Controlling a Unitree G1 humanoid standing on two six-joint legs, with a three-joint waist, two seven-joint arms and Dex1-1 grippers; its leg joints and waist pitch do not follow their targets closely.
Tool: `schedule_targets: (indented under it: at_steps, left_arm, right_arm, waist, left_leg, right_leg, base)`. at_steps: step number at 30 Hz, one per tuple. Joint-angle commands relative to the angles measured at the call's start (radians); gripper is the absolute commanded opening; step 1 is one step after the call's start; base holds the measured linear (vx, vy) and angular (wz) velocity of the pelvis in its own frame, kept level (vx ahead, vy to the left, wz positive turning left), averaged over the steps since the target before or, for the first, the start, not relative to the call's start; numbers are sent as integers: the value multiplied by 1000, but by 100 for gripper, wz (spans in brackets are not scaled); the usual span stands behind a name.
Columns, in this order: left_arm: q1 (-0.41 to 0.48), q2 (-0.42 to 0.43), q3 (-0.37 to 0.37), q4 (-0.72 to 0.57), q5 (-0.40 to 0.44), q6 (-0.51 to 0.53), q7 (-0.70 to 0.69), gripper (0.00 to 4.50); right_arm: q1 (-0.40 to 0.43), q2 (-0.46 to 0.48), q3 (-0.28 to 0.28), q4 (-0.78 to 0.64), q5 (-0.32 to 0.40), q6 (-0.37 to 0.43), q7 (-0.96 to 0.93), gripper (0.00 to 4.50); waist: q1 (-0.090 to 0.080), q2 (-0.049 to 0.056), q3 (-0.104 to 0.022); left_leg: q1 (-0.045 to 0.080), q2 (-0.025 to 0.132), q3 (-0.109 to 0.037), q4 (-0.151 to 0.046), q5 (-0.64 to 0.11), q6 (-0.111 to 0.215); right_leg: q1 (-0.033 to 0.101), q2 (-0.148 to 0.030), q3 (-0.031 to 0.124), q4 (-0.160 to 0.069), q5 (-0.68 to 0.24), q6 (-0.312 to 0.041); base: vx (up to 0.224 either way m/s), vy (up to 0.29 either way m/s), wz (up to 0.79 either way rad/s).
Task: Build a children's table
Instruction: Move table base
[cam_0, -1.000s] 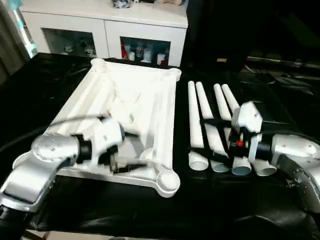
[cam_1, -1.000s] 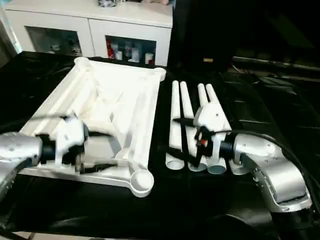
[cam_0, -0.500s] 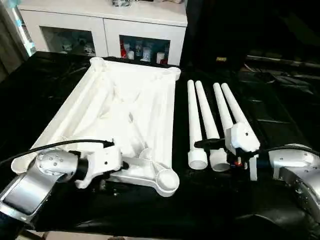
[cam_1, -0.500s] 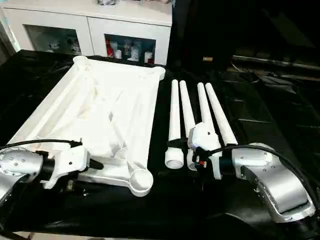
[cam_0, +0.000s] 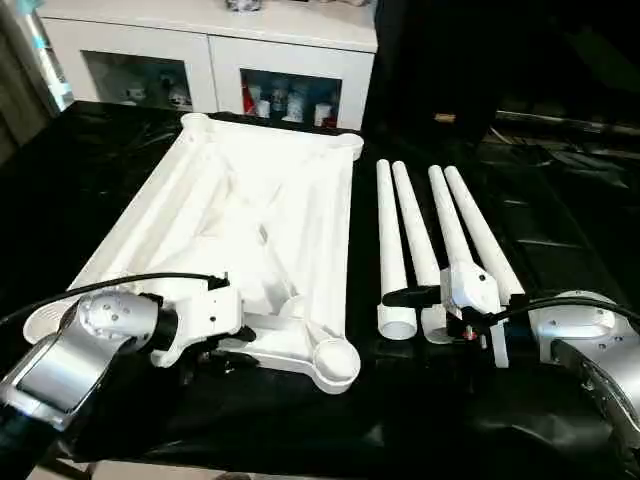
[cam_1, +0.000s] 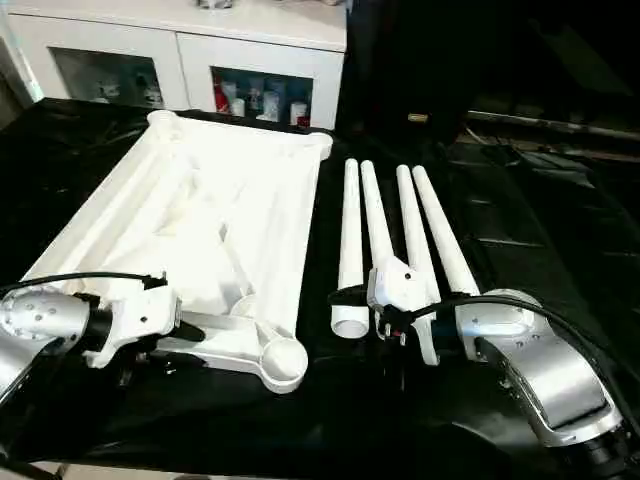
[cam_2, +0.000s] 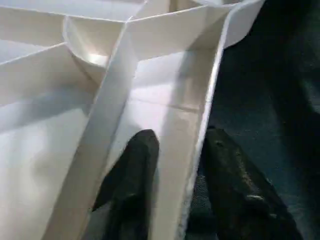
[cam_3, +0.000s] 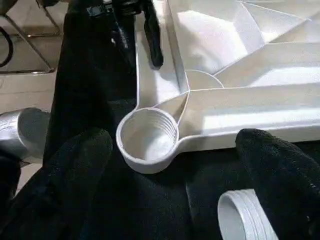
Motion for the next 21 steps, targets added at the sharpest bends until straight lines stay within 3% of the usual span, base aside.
schedule_targets:
  at_steps: [1,6,11,18,21]
  left_arm:
    - [-18,-9,-12,10,4,-14,0,120]
    - [-27,-25,-18,30,11,-12,0,76]
    - [-29,-37,-20,38,15,2,4,52]
    - [-43,-64,22,88,55,-6,111,3]
    - [-49,-62,31,114,80,-38,142,3]
  right_arm:
    - [-14,-19,-1,0,-2,-14,7,450]
    - [-14,-13,1,-2,-10,-12,-3,450]
    - [-14,-4,-1,2,-16,-14,-14,450]
    - [-23,5,-6,14,-23,-21,-35,450]
    - [-26,9,-5,18,-29,-23,-38,450]
  waist:
    - [2,14,-58]
    - [5,16,-58]
    - [5,12,-58]
    - [-6,8,-59]
    - [-10,6,-59]
  left_leg:
    - [4,60,-13,-77,-26,46]
    - [5,61,-12,-77,-29,46]
    - [3,62,-11,-78,-32,40]
    - [0,60,-11,-76,-22,49]
    - [-1,60,-11,-75,-26,48]
  right_leg:
    - [40,-87,52,-63,69,-246]
    - [40,-87,51,-63,80,-254]
    - [42,-89,51,-64,59,-249]
    - [45,-87,51,-65,62,-245]
    - [45,-87,51,-65,51,-241]
  base:
    - [0,0,0]
    - [0,0,0]
    - [0,0,0]
    - [0,0,0]
    - [0,0,0]
